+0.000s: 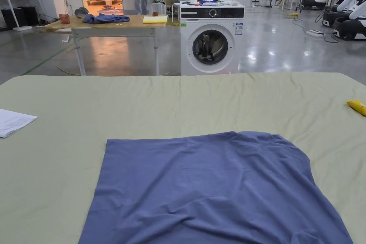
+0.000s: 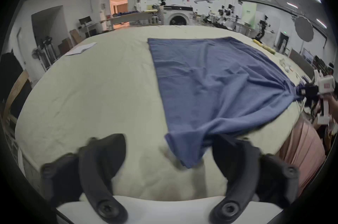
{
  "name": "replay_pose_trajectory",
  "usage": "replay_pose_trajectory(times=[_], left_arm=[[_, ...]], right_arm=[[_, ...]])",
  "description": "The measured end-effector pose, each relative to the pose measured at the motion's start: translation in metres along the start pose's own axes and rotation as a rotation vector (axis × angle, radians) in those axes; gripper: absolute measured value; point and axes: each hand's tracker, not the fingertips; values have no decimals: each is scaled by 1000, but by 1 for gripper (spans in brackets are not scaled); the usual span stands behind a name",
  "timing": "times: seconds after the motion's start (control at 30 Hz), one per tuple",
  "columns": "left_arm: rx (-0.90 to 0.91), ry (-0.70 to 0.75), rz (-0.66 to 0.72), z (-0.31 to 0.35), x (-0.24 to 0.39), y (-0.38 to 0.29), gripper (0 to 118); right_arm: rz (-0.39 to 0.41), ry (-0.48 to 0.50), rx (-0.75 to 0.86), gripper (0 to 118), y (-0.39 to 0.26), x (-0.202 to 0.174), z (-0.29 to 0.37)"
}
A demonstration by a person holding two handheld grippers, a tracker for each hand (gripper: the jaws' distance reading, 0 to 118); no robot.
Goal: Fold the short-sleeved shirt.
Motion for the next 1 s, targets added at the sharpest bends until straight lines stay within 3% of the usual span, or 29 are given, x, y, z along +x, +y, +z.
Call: replay_pose_trajectory(times=[0.03,0.13,0.3,0.33,0.37,0.4,0.43,0.5,0.57,0.6,0.63,0.73,0.8,0.87,0.9,0.93,0.97,1.0], left_arm=[[28,-12,57,9,-2,6,85],[150,-68,218,38,-2,23,85],[380,-37,275,82,28,45,84],[437,-32,273,91,36,47,76],[490,-27,273,97,42,46,58],[531,20,251,102,50,47,27],[549,46,229,106,56,51,0],[527,91,162,109,62,56,0],[452,39,159,106,56,66,0],[389,57,174,103,54,72,0],[297,59,193,95,47,72,0],[-205,-43,244,56,30,84,0],[-206,-134,203,36,21,71,0],[-252,-74,148,17,24,69,12],[-250,-46,131,6,21,57,38],[-261,-7,109,-4,21,53,80],[-262,12,94,-12,21,51,96],[-252,7,84,-20,20,50,97]], right_arm=[[-20,15,27,118,2,-1,6],[-86,74,154,117,15,-12,30],[-172,104,417,113,35,-52,74],[-191,121,505,97,36,-61,85],[-199,129,583,69,36,-69,93],[-211,132,645,27,37,-76,101],[-212,130,673,0,41,-85,106],[-220,104,697,0,48,-94,111],[-197,183,682,0,57,-95,113],[-165,178,670,0,61,-97,114],[-122,157,661,0,64,-100,114],[-37,134,637,0,66,-104,114],[-24,151,600,0,67,-106,105],[-31,167,563,0,64,-107,99],[-34,173,545,0,64,-107,94],[-35,175,527,0,64,-108,90],[-36,171,520,0,61,-109,89],[-31,164,513,0,60,-110,87]])
